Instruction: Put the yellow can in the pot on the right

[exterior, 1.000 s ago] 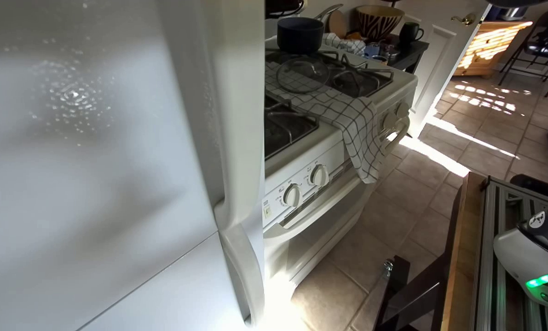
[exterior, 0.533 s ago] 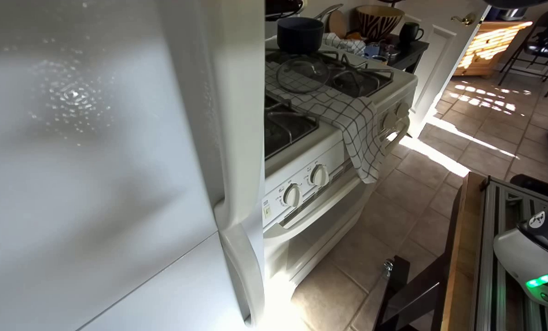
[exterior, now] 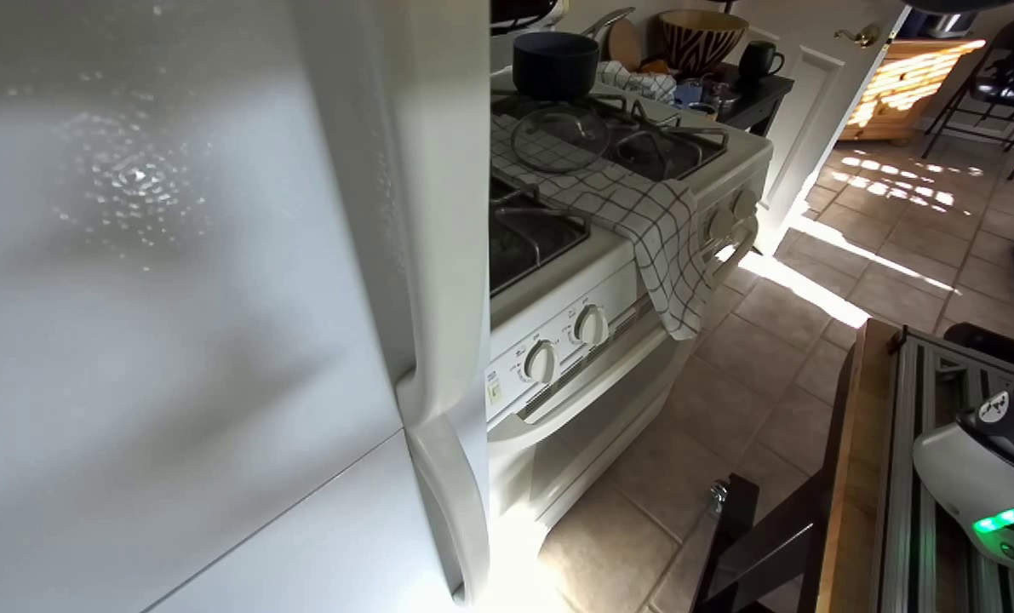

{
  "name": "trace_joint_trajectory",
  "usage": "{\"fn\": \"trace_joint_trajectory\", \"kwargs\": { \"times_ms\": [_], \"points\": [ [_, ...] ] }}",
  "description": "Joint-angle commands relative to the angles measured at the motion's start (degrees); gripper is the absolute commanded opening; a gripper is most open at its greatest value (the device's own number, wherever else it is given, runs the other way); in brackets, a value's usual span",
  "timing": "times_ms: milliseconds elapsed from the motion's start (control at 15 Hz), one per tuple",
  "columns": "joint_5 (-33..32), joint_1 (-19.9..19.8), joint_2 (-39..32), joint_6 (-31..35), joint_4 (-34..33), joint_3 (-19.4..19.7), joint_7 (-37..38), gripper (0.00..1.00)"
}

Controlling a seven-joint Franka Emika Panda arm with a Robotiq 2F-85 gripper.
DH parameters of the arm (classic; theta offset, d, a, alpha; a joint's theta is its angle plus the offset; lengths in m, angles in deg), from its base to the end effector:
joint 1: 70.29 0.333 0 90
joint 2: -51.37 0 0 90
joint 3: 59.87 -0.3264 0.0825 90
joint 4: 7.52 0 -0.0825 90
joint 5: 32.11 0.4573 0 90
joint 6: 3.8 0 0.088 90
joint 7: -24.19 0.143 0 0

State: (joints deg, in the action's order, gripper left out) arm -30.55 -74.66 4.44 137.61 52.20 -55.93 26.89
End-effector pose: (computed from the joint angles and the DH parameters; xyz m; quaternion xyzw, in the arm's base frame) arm 0.9038 -0.1092 0.3773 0.9506 -0.0813 0.2986 0.0241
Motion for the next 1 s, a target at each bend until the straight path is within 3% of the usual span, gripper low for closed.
{"fn": "trace_joint_trajectory", "kwargs": {
  "times_ms": [0,533,667,933],
  "points": [
    [-3.2,1.3,5.6,-1.1,3.6,0.6,-2.2,0.38],
    [-5.7,2.0,14.9,-0.6,11.3,0.8,-5.3,0.38],
    [-6.9,2.5,17.1,-1.0,13.7,2.1,-4.6,0.38],
    [-13.1,4.0,26.2,2.5,25.0,8.3,2.1,0.38]
  ]
}}
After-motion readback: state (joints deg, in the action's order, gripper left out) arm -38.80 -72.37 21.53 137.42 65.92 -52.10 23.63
